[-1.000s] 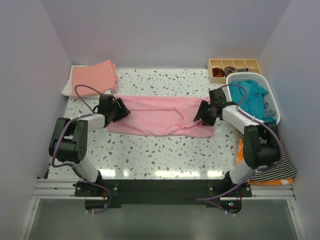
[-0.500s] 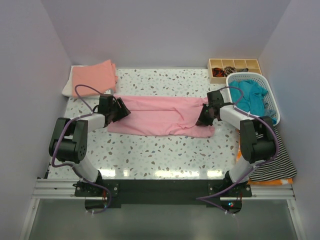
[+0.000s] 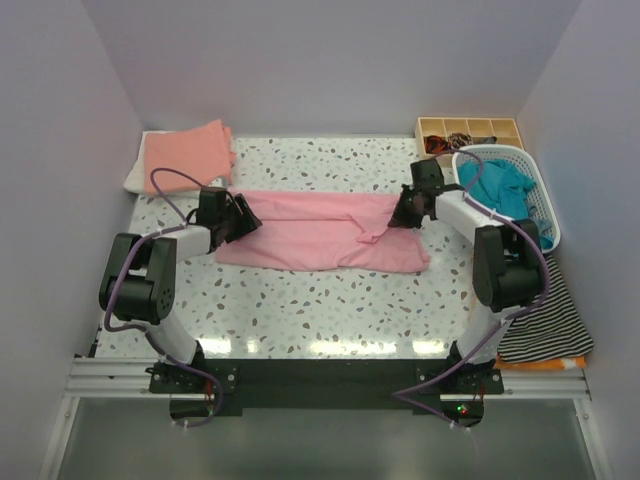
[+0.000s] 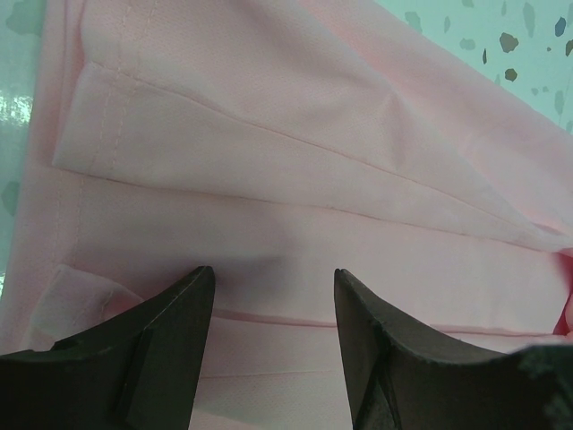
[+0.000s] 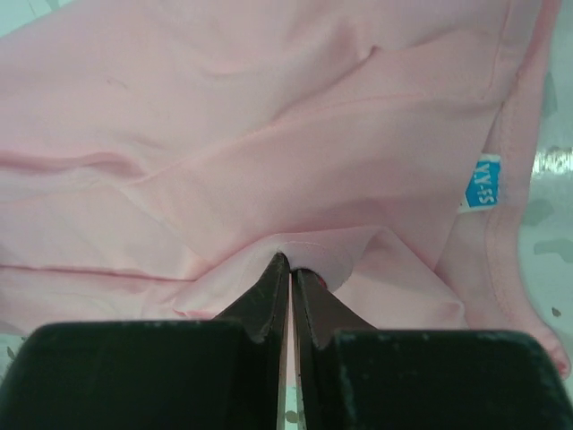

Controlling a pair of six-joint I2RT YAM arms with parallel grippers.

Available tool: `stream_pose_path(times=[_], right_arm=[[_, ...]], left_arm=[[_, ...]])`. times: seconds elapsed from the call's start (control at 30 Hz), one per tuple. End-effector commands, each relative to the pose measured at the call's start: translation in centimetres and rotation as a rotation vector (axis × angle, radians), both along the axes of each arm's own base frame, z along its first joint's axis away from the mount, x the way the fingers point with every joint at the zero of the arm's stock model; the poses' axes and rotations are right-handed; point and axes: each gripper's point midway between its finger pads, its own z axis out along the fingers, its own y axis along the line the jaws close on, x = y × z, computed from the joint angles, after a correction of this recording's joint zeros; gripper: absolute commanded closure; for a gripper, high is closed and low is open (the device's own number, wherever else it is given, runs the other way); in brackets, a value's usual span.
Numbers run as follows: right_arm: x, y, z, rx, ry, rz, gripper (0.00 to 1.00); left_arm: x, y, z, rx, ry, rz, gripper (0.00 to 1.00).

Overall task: Fold and stack the t-shirts
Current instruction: Fold the other side of the tshirt into a rectangle

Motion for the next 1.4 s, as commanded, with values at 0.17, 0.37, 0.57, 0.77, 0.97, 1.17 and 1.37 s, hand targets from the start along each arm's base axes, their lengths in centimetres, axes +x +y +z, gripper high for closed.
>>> stream_pose_path(times=[0.17,0.37,0.57,0.77,0.97,1.17,1.37], right_arm=[[5.1,1.2,0.2,0.007,-0.035,0.042,0.73],[6.2,-2.9,3.1,-0.217,-0.131,-0.015,0.46],[4.3,-4.2,7.1,-0.267,-0.221,-0.005,0.37],[1.2,-0.8,5.0,-0.115,-0.119,0.106,0.41],[-1.4,1.6,2.5,-0.091,-0.025,0.163,0.51],[-3.0,3.2,1.0,-0.098,0.019,0.201,0.53],[-2.3,4.1,0.2,-0.092,0.034,0.204,0.54]], left_arm=[[0.0,-0.2,-0.4,0.017,0.01,-0.032,0.39],[-0.2,-0.2,-0.5,0.015,0.016,-0.035,0.39],[0.0,-0.4,-0.6,0.009,0.015,-0.04,0.39],[0.3,-0.7,-0.5,-0.003,0.007,-0.049,0.39],[0.2,-0.7,-0.3,-0.002,0.008,-0.051,0.39],[0.3,-0.4,-0.1,0.014,0.004,-0.046,0.39],[-0.1,0.0,0.1,0.037,0.005,-0.037,0.39]])
